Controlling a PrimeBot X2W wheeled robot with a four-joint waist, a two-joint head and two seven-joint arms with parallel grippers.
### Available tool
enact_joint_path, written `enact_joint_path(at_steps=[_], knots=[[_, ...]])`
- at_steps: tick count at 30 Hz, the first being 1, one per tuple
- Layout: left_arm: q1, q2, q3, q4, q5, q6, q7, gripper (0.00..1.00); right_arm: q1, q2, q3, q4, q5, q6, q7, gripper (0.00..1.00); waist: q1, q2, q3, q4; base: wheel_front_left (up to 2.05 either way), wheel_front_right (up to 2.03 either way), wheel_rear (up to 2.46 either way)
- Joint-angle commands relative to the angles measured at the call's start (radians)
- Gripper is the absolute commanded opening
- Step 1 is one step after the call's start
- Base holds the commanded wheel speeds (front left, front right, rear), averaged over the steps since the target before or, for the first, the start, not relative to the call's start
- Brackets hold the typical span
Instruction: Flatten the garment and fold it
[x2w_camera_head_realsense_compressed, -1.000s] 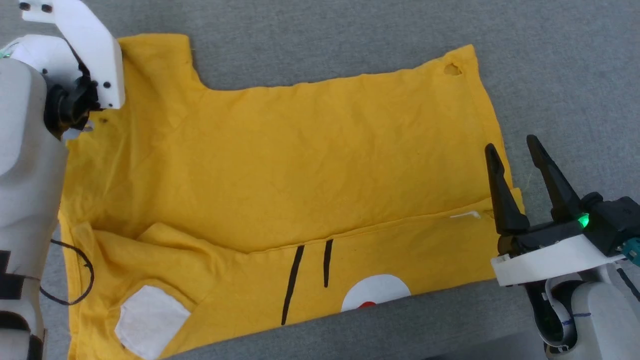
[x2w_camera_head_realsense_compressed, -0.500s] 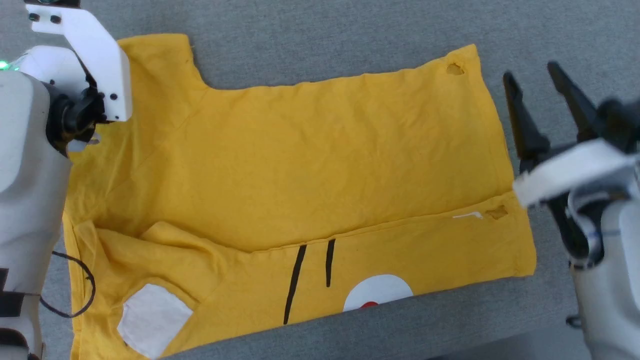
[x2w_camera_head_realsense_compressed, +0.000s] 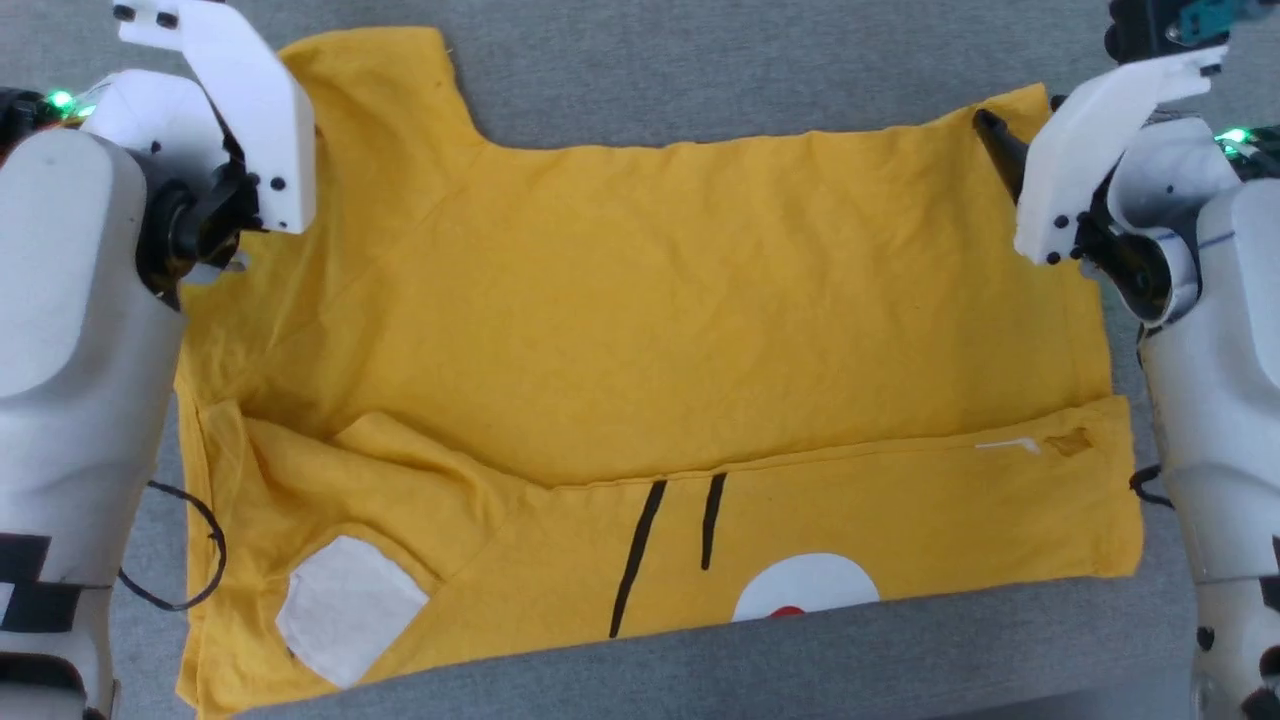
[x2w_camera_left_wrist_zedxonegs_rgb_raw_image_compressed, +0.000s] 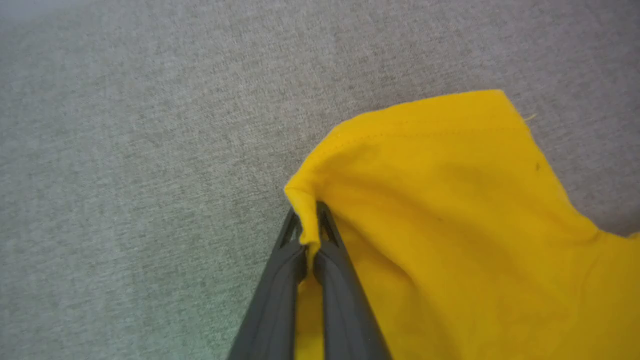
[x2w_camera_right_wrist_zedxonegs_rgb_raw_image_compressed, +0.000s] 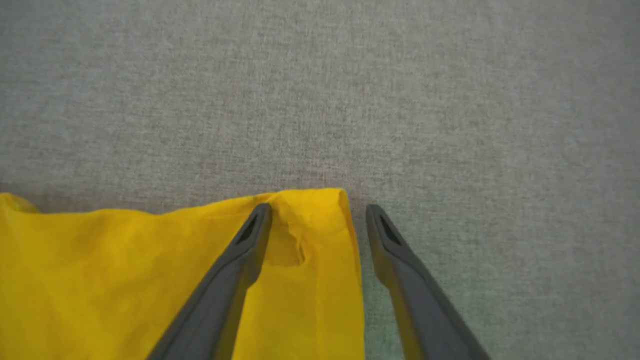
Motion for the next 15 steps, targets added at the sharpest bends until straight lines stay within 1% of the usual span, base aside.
enact_joint_path(at_steps=[1,5,6,9,12,14,15], knots=[[0.005,-0.004,-0.006,0.005,-0.007,-0.004,0.0,0.0,-0.019,-0.003,-0.001,0.018,-0.015,-0.002,0.019,1.0,0.0,0.0,0.013,0.014,0.0,0.0,0.0],[0.001,-0.009,-0.008,0.008,-0.012,-0.007,-0.009,0.0,-0.065,-0.001,-0.012,0.079,-0.043,-0.002,0.115,1.0,0.0,0.0,0.017,0.023,0.0,0.0,0.0],[0.002,-0.01,-0.009,0.01,-0.013,-0.009,-0.012,0.0,-0.072,-0.002,-0.018,0.091,-0.05,-0.002,0.142,0.49,0.0,0.0,0.016,0.025,0.0,0.0,0.0],[0.008,-0.016,-0.005,0.015,-0.019,-0.011,-0.039,0.0,-0.074,-0.001,-0.031,0.101,-0.07,-0.002,0.201,0.0,0.0,0.0,0.004,0.03,0.0,0.0,0.0],[0.024,-0.02,0.014,0.006,-0.027,-0.014,-0.116,0.0,-0.05,0.006,-0.038,0.065,-0.07,-0.002,0.179,0.0,0.0,0.0,-0.02,0.033,0.0,0.0,0.0],[0.048,-0.021,0.025,-0.003,-0.028,-0.026,-0.197,0.0,-0.011,0.002,-0.033,0.03,-0.056,-0.002,0.132,0.0,0.0,0.0,-0.047,0.039,0.0,0.0,0.0],[0.064,-0.024,0.032,-0.01,-0.032,-0.034,-0.245,0.0,0.012,-0.005,-0.028,0.006,-0.05,-0.002,0.092,0.0,0.0,0.0,-0.062,0.044,0.0,0.0,0.0]])
